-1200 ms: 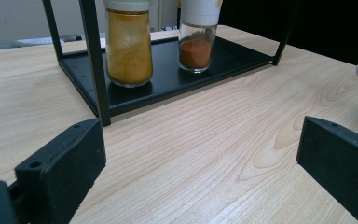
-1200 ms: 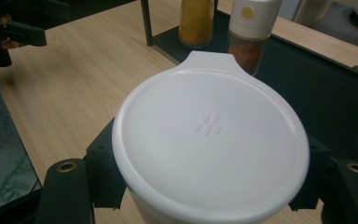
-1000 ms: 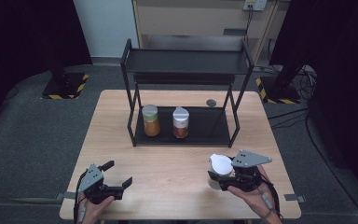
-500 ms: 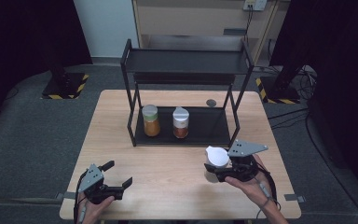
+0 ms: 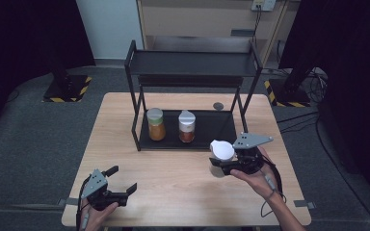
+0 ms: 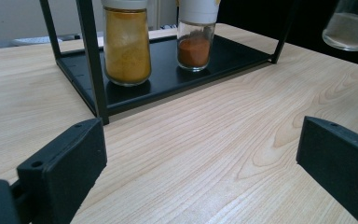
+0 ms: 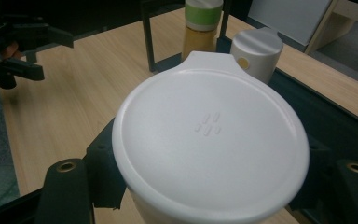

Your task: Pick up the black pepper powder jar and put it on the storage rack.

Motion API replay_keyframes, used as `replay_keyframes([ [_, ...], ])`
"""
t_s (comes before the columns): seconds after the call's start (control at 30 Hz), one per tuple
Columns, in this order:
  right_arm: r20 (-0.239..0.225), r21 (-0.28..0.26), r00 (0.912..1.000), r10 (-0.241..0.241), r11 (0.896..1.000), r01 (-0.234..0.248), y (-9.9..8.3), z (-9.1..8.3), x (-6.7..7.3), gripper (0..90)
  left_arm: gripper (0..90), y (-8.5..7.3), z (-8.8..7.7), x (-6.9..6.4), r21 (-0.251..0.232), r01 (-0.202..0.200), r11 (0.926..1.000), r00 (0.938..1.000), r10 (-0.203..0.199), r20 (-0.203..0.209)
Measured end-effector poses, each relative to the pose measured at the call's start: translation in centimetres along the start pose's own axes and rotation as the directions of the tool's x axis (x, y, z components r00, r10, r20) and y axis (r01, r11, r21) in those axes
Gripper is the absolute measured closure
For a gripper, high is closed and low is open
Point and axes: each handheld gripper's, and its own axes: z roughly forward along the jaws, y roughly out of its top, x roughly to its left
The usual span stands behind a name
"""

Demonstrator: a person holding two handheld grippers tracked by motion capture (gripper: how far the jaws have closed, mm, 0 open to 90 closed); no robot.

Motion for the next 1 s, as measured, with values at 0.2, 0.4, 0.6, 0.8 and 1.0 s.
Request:
replay_keyframes([
  [0.2,0.021,-0.01,0.9998,0.004,1.0,-0.004,0.6,0.6,-0.8,31.5,0.6,0.0,0.0,0.0,0.002,0.0,1.0,1.0,0.0,0.002],
  [0.4,0.044,-0.014,0.999,0.003,1.0,-0.002,1.2,1.4,-1.4,31.5,0.7,0.0,0.0,0.0,0.002,-0.003,1.0,1.0,0.003,0.001],
  [0.6,0.061,-0.017,0.9979,0.022,1.0,-0.021,1.3,2.4,-2.1,31.5,0.6,-0.1,0.0,0.0,-0.004,0.003,1.0,1.0,-0.003,-0.001],
  [0.8,0.098,-0.008,0.9947,0.03,1.0,-0.03,1.7,3.3,-2.6,31.5,0.6,-0.1,0.0,0.1,-0.003,0.004,1.0,1.0,-0.004,0.0],
  [1.0,0.136,-0.01,0.9892,0.053,0.999,-0.052,1.8,4.1,-3.4,31.5,0.7,-0.1,0.0,0.1,-0.002,0.003,1.0,1.0,-0.003,0.0],
])
